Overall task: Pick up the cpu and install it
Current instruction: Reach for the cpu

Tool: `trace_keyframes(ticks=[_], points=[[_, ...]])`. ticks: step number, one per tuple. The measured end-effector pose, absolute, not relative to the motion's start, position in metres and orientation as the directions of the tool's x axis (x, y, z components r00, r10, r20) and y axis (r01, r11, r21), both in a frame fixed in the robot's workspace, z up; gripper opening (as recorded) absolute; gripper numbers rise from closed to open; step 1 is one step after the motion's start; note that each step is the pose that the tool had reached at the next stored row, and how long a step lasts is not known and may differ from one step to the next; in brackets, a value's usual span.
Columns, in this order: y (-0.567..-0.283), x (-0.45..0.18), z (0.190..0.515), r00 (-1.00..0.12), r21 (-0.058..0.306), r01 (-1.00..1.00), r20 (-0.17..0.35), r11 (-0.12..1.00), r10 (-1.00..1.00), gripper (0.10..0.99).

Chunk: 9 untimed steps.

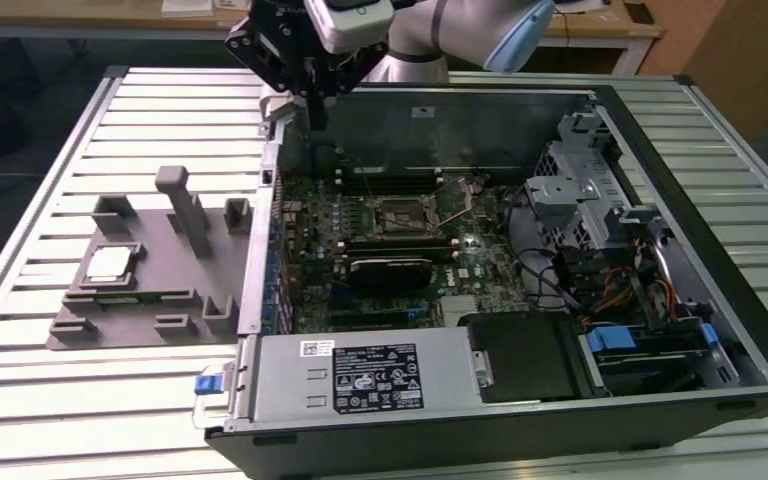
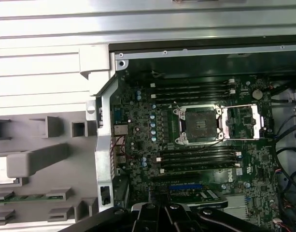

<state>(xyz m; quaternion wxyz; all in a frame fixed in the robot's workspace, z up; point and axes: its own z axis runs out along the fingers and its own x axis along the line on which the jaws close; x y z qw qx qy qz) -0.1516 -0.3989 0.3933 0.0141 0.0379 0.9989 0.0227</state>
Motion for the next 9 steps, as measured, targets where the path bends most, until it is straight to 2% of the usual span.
trace_keyframes(ticks=[9], points=[[-0.3990, -0.1591, 0.3933, -0.997, 0.048, 0.075, -0.027, 0.996, 0.076, 0.106]])
